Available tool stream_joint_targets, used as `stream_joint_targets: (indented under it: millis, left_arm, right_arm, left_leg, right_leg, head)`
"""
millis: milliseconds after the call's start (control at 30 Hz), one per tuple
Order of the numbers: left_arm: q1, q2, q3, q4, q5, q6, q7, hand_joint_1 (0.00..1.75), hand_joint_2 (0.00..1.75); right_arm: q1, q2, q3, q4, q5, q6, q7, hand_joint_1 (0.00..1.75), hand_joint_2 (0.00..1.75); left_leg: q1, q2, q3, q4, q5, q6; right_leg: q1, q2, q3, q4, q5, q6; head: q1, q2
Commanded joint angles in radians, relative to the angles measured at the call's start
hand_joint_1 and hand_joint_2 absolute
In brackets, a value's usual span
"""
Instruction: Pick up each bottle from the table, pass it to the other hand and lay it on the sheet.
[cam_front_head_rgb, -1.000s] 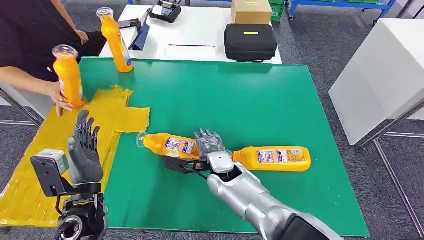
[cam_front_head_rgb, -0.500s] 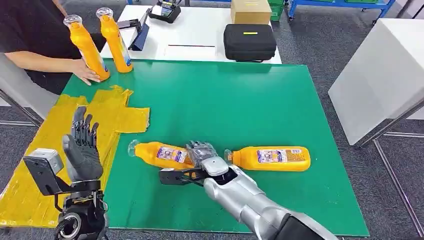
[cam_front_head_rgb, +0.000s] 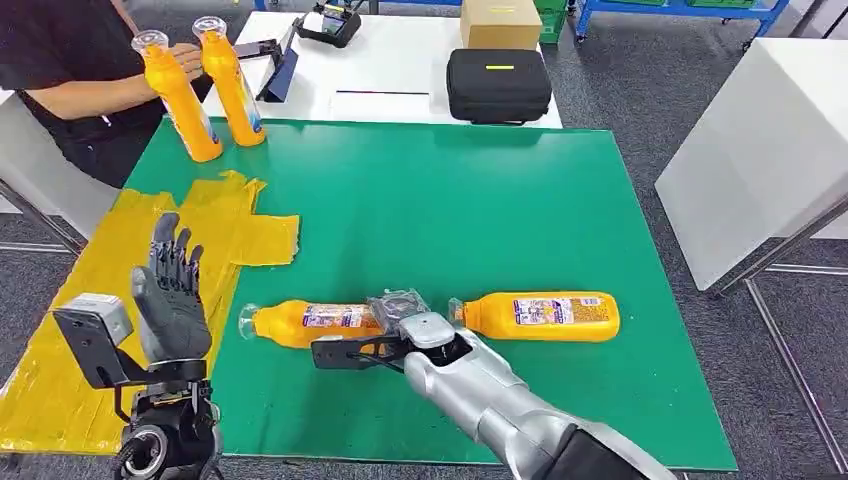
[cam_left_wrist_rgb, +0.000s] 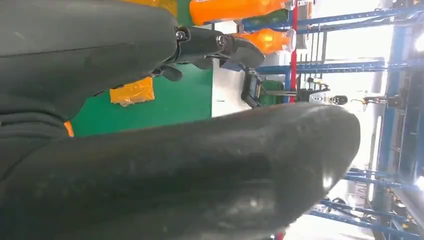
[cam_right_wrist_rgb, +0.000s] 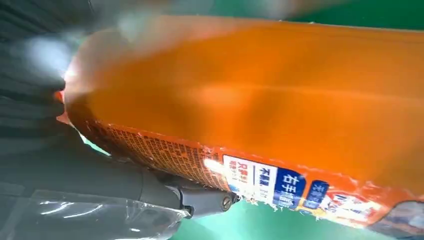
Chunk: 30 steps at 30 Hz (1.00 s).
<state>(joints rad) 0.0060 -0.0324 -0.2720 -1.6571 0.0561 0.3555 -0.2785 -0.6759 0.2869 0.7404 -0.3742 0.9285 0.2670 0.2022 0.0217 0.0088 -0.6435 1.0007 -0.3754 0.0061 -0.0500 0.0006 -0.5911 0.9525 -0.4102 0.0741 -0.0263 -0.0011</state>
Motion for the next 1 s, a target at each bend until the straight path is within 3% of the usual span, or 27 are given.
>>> stream_joint_targets:
  millis: [33, 67, 267, 400, 533, 700, 767, 1000]
  left_arm:
    - [-0.002, -0.019, 0.052, 0.046, 0.098, -0.080, 0.075, 0.00, 0.00]
    - [0.005, -0.020, 0.063, 0.047, 0.096, -0.073, 0.073, 0.00, 1.75]
    - [0.058, -0.029, 0.130, 0.009, 0.123, -0.062, 0.086, 0.00, 1.75]
    - [0.101, -0.050, 0.195, -0.034, 0.159, -0.033, 0.080, 0.00, 1.75]
    - [0.114, -0.047, 0.199, -0.039, 0.174, -0.037, 0.076, 0.00, 1.75]
    - [0.121, -0.029, 0.156, -0.027, 0.315, -0.113, 0.107, 0.00, 1.75]
    - [0.125, -0.016, 0.128, -0.016, 0.382, -0.151, 0.116, 0.00, 1.75]
    - [0.111, 0.012, 0.009, -0.013, 0.418, -0.190, 0.108, 0.00, 1.75]
  right_arm:
    - [0.024, -0.037, -0.126, -0.032, -0.158, -0.073, -0.027, 1.75, 1.75]
    - [0.037, -0.044, -0.167, -0.064, -0.206, -0.095, -0.038, 1.75, 1.75]
    - [0.110, -0.091, -0.226, -0.284, -0.350, -0.143, -0.035, 1.75, 1.75]
    - [0.198, -0.151, -0.273, -0.484, -0.507, -0.238, -0.066, 1.75, 1.75]
    - [0.245, -0.187, -0.253, -0.588, -0.545, -0.261, -0.068, 1.75, 1.75]
    - [0.278, -0.195, -0.221, -0.635, -0.559, -0.337, -0.116, 1.75, 1.75]
    - [0.288, -0.197, -0.192, -0.651, -0.557, -0.348, -0.134, 1.75, 1.75]
    - [0.305, -0.205, -0.077, -0.694, -0.509, -0.355, -0.141, 1.75, 1.75]
  left_leg:
    - [0.001, -0.002, 0.002, -0.001, -0.001, 0.000]
    - [0.001, -0.003, 0.004, -0.001, -0.001, 0.001]
    - [0.001, -0.001, 0.002, 0.000, -0.002, 0.001]
    - [0.001, -0.002, 0.000, 0.000, -0.002, 0.000]
    - [0.001, -0.002, 0.000, 0.001, -0.003, 0.001]
    - [0.001, -0.003, 0.004, 0.002, -0.006, 0.001]
    - [0.001, -0.003, -0.001, 0.000, -0.001, 0.000]
    - [0.000, -0.002, -0.002, 0.000, -0.001, 0.000]
  right_leg:
    - [0.001, -0.002, 0.003, -0.001, -0.001, -0.004]
    - [0.001, -0.003, 0.005, -0.001, -0.002, -0.006]
    - [0.001, -0.001, 0.003, 0.000, -0.002, -0.006]
    - [0.002, -0.002, 0.002, 0.000, -0.002, -0.004]
    - [0.002, -0.002, 0.003, 0.000, -0.003, -0.005]
    - [0.002, -0.003, 0.006, 0.002, -0.006, -0.011]
    - [0.001, -0.002, 0.001, 0.000, -0.002, -0.004]
    - [0.001, -0.002, 0.000, 0.000, -0.002, -0.004]
  head:
    - [0.000, 0.000]
    - [0.000, 0.000]
    - [0.000, 0.000]
    - [0.000, 0.000]
    - [0.000, 0.000]
    - [0.000, 0.000]
    - [0.000, 0.000]
    - [0.000, 0.000]
